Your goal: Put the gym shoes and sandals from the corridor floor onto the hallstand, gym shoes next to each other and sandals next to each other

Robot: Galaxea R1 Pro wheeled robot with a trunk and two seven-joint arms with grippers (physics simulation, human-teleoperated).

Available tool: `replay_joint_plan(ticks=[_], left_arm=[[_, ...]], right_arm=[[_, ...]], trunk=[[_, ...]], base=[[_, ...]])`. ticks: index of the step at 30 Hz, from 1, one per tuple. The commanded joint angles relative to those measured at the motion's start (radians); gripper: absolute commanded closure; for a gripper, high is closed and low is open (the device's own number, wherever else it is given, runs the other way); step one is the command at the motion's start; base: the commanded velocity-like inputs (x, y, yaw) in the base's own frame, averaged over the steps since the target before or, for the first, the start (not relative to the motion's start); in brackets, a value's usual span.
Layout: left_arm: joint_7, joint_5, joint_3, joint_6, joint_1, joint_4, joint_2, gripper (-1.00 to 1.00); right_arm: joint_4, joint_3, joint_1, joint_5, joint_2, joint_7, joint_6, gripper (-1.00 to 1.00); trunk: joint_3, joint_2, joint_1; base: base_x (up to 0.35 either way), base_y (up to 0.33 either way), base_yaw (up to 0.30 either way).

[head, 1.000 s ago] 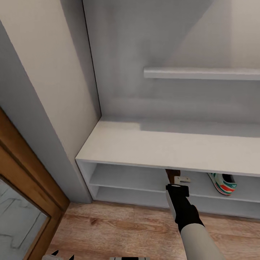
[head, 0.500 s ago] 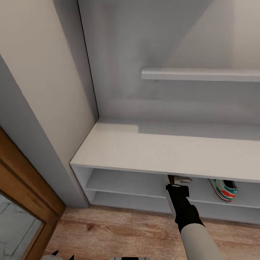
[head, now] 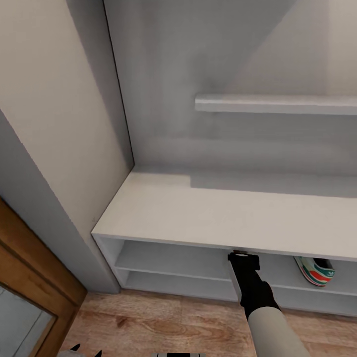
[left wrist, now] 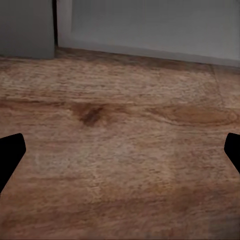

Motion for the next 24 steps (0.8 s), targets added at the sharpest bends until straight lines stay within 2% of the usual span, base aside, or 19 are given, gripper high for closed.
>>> replay_joint_plan(ticks=[1, 21, 22, 24], left_arm=[[-0.005, -0.01, 0.008, -0.005, -0.001, 0.0, -0.001, -1.0], [-0.005, -0.009, 0.008, -0.005, -0.001, 0.0, -0.001, -1.0], [-0.005, -0.009, 0.008, -0.005, -0.001, 0.0, -0.001, -1.0], [-0.005, -0.009, 0.008, -0.005, -0.001, 0.0, -0.001, -1.0]], right_arm=[[-0.001, -0.003, -0.001, 0.008, 0.001, 0.002, 0.007, 1.0], [-0.001, -0.003, -0.001, 0.008, 0.001, 0.002, 0.007, 1.0], [-0.001, -0.003, -0.001, 0.008, 0.001, 0.002, 0.007, -1.0], [-0.001, -0.003, -0.001, 0.008, 0.001, 0.002, 0.007, -1.0]], trunk=[[-0.001, 0.0, 0.0], [-0.001, 0.0, 0.0], [-0.001, 0.0, 0.0], [-0.001, 0.0, 0.0]], base=[[0.07, 0.0, 0.0], [0.009, 0.0, 0.0], [0.0, 0.0, 0.0], [0.0, 0.0, 0.0]])
